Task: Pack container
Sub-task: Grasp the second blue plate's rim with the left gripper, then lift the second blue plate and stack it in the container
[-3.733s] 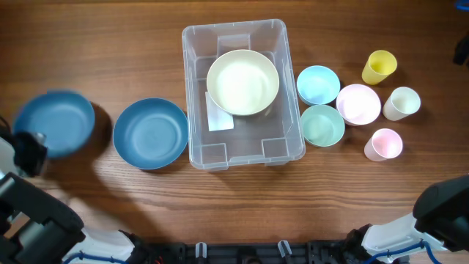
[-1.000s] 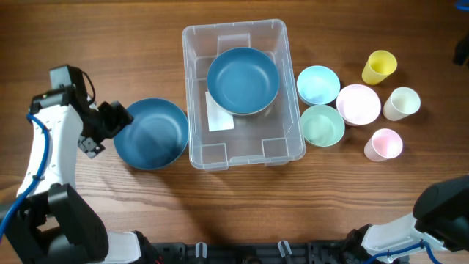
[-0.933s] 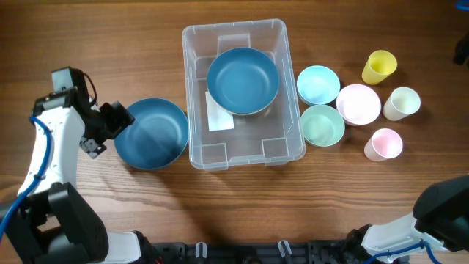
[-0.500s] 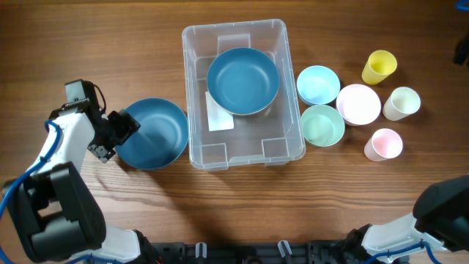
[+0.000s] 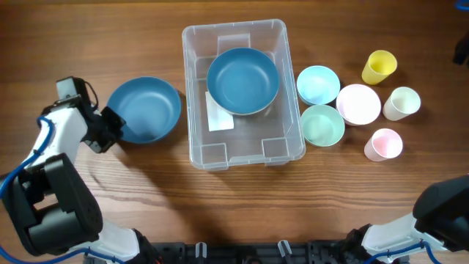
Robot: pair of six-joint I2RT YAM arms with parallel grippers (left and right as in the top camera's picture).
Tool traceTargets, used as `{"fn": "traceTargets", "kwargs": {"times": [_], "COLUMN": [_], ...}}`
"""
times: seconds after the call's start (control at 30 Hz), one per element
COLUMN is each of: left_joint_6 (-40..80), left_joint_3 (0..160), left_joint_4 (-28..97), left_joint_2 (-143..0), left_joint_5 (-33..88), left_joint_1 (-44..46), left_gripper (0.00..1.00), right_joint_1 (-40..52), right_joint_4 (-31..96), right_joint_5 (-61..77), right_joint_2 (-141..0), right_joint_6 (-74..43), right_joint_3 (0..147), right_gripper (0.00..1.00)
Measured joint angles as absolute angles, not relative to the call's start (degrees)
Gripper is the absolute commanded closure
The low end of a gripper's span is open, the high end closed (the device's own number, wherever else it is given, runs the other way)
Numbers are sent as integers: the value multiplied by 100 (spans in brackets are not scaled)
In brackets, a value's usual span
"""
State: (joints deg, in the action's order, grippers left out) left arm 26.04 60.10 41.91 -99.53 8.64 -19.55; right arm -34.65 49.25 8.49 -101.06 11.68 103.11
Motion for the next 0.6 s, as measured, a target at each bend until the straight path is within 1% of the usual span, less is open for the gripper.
{"fn": "traceTargets", "kwargs": {"times": [0.17, 0.3, 0.43, 0.6], "left_joint_6": [2596, 2429, 2320, 2272], "left_joint_3": [6650, 7426, 8007, 8136], "left_joint_4": [4480, 4473, 4276, 3581], "left_joint_2": [-9769, -9260, -8731, -8541], "left_joint_5": [773, 1098, 1446, 1658], "left_joint_1": [-2141, -1953, -1144, 244], "left_gripper": [96, 96, 96, 96], "right_joint_1": [-3465, -3465, -3465, -3465], "right_joint_4": [4925, 4925, 4925, 4925], "right_joint_5": [849, 849, 849, 851], "right_joint_2": [-10106, -10106, -10106, -10106], "right_joint_6": [1168, 1168, 1168, 1168], "right_joint_3": [10311, 10311, 10311, 10311], "right_gripper": [0, 0, 0, 0]}}
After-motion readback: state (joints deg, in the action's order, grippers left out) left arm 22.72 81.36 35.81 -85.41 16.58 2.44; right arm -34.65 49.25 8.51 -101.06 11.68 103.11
